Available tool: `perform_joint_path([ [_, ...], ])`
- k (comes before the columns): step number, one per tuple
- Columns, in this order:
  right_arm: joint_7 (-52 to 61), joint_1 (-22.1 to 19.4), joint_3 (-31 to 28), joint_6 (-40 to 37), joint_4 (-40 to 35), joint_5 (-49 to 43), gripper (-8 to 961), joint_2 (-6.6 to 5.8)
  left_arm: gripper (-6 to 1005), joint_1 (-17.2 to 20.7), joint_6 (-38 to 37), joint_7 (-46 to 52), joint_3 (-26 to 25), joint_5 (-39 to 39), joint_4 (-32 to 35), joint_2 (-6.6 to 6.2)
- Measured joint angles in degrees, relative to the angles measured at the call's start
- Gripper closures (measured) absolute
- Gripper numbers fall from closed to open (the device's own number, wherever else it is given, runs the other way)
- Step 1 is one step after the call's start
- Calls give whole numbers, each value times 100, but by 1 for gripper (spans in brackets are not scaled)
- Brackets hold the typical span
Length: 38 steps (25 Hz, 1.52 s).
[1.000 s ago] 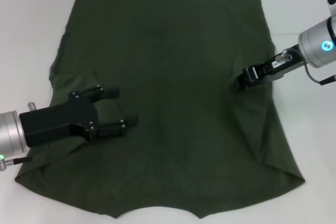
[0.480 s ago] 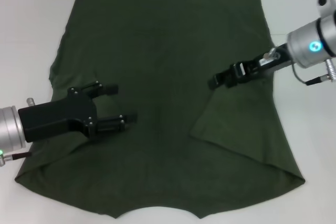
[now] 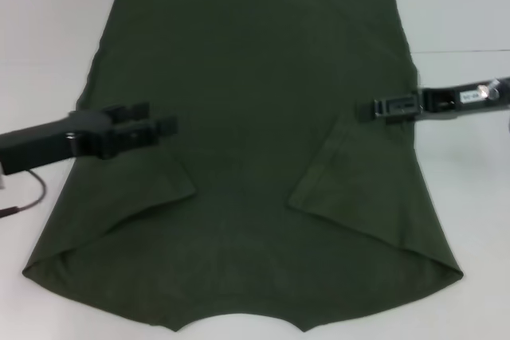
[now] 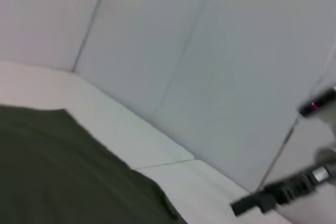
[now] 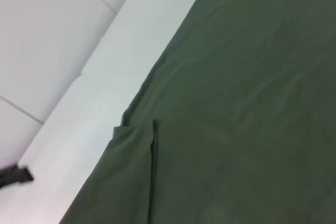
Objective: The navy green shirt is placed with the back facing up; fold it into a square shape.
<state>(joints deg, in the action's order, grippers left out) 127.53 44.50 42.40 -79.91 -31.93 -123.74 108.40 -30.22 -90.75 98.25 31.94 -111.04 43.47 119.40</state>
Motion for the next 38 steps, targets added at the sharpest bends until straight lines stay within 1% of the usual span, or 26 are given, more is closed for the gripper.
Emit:
perform_joint_path([
  [1, -95, -71, 0, -116, -1, 30, 57, -18, 105, 42, -41, 298, -37, -23, 116, -37],
  [3, -288, -185, -2, -319, -6, 48, 57, -56, 102, 124, -113, 798, -155, -147, 330, -109],
  [5, -467, -268, -3, -477, -12, 43, 57, -92, 99, 169, -237, 1217, -359, -433, 490, -191],
  [6, -591, -308, 3, -593, -14, 29, 57, -120, 100, 167, -343, 1420, -508, -652, 544, -240],
  [7, -591, -308, 3, -593, -14, 29, 56, -120, 102, 149, -471, 1637, -673, -948, 596, -290],
  [8, -658, -316, 16, -660, -15, 26, 56, -135, 103, 101, -649, 1962, -900, -1453, 677, -358],
  [9, -739, -328, 29, -746, -15, 18, 56, -151, 105, 101, -649, 1962, -900, -1453, 677, -358],
  [13, -1000, -350, 40, -971, -42, -52, 56, -187, 105, 29, -851, 2562, -1433, -2557, 756, -511],
  [17, -1028, -354, 59, -972, -59, -93, 56, -218, 104, 14, -1091, 2892, -1840, -3264, 853, -616],
  [18, -1030, -345, 65, -963, -59, -117, 56, -227, 104, 15, -1129, 3003, -1938, -3499, 877, -632],
  [23, -1072, -303, 68, -960, -59, -243, 56, -232, 105, 56, -1085, 3176, -2090, -3754, 882, -640],
  [28, -1175, -300, 79, -931, -58, -273, 56, -222, 105, 122, -732, 3339, -2105, -3894, 804, -608],
  [33, -1188, -300, 93, -922, -58, -274, 56, -218, 105, 86, -333, 3428, -2108, -4144, 444, -623],
  [38, -1233, -290, 93, -898, -56, -274, 56, -209, 106, 75, -127, 3492, -2083, -4175, 228, -624],
])
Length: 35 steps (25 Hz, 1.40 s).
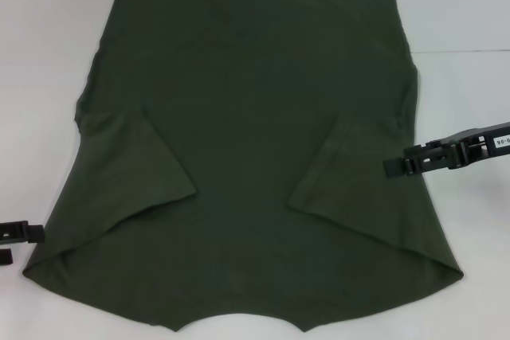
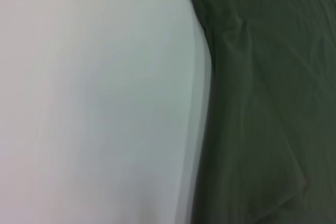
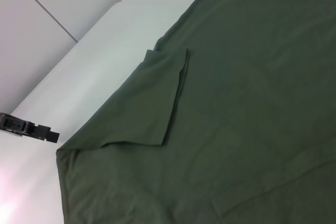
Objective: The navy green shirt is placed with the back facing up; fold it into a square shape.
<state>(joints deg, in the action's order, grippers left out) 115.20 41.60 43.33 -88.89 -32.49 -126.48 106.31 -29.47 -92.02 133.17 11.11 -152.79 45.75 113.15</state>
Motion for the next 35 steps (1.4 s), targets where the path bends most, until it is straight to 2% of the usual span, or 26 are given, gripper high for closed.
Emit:
perform_joint_path([
  [35, -33, 122, 9, 138, 28, 1, 57, 30, 104, -184, 241, 32, 311, -31, -644, -16],
])
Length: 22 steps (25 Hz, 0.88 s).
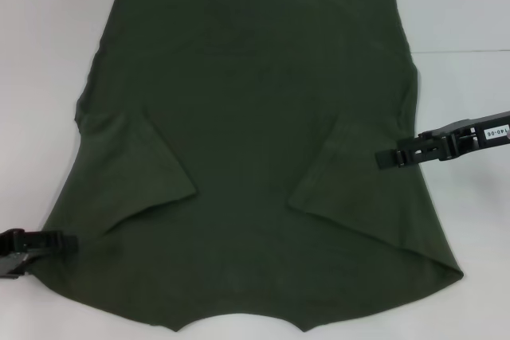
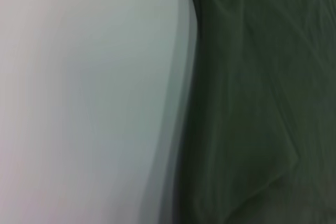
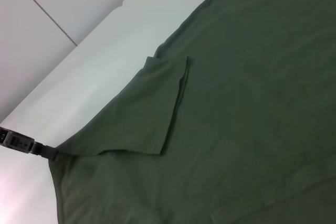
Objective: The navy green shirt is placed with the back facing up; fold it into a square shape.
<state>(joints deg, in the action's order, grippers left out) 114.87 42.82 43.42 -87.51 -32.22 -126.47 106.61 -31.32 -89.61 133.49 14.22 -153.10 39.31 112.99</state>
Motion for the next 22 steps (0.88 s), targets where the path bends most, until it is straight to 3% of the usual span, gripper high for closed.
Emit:
perform_joint_path([
  [22, -35, -2, 0, 24, 24, 0, 63, 6, 114, -129, 218, 160, 110, -3, -170, -8],
])
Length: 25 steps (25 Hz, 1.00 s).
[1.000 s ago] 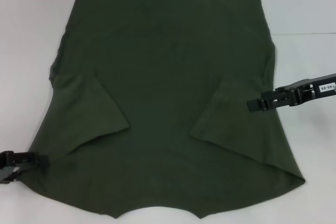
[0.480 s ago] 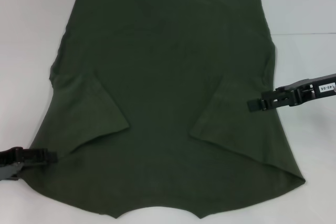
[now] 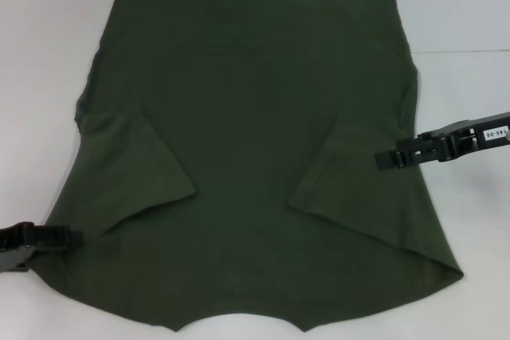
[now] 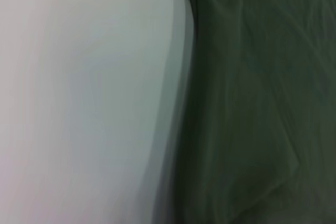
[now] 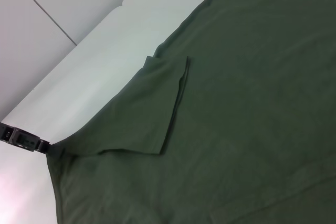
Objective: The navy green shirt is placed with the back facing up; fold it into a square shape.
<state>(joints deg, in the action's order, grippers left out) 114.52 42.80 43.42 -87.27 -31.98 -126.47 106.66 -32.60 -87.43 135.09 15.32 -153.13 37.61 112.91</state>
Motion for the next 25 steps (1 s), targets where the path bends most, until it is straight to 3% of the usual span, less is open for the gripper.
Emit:
perform_joint_path([
  [5, 0, 0, 0, 0, -1, 0, 64, 4, 241, 0, 42, 0, 9, -26, 9, -11],
  [10, 0, 0, 0, 0, -2, 0, 65, 11, 479, -16, 42, 2, 46, -84, 10, -15],
  [21, -7, 0, 0, 53, 3, 0, 67, 18, 698, -35, 303, 76, 212, -126, 8, -14],
  [25, -8, 0, 0, 62, 5, 0, 67, 24, 732, -71, 245, 98, 249, -136, 2, -23],
])
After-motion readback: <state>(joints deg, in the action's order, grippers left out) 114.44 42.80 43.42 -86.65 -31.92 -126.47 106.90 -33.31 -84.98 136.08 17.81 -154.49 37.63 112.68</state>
